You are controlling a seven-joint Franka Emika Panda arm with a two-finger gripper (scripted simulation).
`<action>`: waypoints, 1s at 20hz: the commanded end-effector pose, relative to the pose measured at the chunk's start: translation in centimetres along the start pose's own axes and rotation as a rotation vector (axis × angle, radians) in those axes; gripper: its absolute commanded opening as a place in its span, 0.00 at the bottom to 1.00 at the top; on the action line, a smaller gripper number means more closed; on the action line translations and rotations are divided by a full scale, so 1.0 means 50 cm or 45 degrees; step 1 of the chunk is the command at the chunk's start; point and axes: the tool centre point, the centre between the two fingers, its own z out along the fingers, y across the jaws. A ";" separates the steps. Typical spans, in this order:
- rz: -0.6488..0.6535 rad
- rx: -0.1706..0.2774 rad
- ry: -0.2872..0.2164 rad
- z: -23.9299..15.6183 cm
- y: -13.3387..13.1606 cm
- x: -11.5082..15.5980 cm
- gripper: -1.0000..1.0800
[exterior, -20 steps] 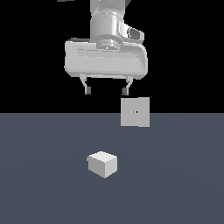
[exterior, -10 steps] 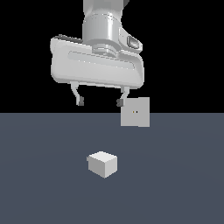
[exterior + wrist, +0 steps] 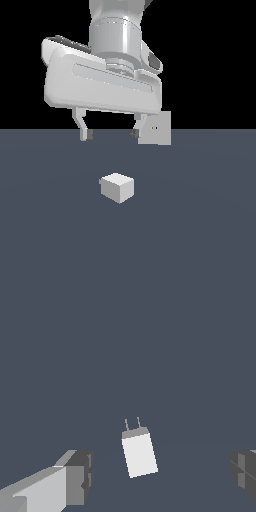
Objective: Plug the charger into the wall socket.
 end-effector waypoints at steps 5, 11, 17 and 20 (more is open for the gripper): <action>-0.169 0.002 0.009 0.031 -0.013 -0.030 0.96; -0.257 0.003 0.013 0.048 -0.017 -0.047 0.96; -0.284 0.003 0.013 0.054 -0.017 -0.052 0.96; -0.279 0.003 0.013 0.055 -0.017 -0.052 0.96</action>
